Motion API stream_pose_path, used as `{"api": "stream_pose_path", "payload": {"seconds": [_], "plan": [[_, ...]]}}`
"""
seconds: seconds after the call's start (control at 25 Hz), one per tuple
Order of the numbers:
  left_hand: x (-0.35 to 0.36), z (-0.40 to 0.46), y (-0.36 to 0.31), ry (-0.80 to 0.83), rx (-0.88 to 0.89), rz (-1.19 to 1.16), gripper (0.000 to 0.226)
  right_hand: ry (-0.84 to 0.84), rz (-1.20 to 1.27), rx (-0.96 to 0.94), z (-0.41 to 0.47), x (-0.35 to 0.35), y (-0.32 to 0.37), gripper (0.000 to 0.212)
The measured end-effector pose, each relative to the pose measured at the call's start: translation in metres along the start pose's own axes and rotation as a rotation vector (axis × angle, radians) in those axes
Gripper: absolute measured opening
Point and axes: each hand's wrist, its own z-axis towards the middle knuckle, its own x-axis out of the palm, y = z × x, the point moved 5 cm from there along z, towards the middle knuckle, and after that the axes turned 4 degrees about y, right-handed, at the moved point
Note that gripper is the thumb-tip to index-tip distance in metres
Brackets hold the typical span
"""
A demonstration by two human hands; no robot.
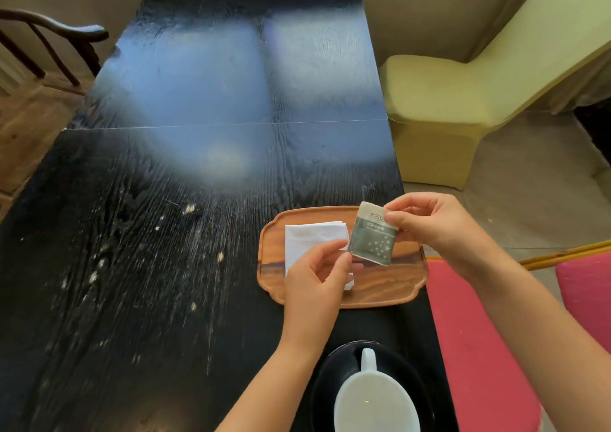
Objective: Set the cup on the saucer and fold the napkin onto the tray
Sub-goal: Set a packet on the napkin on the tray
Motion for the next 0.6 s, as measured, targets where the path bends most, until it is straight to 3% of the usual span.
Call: {"api": "stream_pose_path", "payload": {"seconds": [0.08, 0.28, 0.36, 0.48, 0.6], "plan": [[0.017, -0.004, 0.001, -0.004, 0.110, 0.256, 0.022, 0.006, -0.069, 0.073, 0.012, -0.018, -0.015, 0.006], [0.075, -0.003, 0.020, 0.197, 0.293, 0.944, 0.048, 0.077, -0.204, 0.248, 0.034, -0.021, -0.072, 0.017], [0.090, 0.002, 0.026, 0.251, 0.242, 1.142, 0.057, 0.073, -0.247, 0.260, 0.041, -0.019, -0.084, 0.017], [0.102, 0.007, 0.042, 0.426, 0.063, 1.248, 0.066, 0.026, -0.393, 0.197, 0.052, -0.019, -0.086, 0.017], [0.104, 0.008, 0.047, 0.411, 0.032, 1.312, 0.066, -0.019, -0.657, 0.067, 0.055, -0.015, -0.080, 0.009]]}}
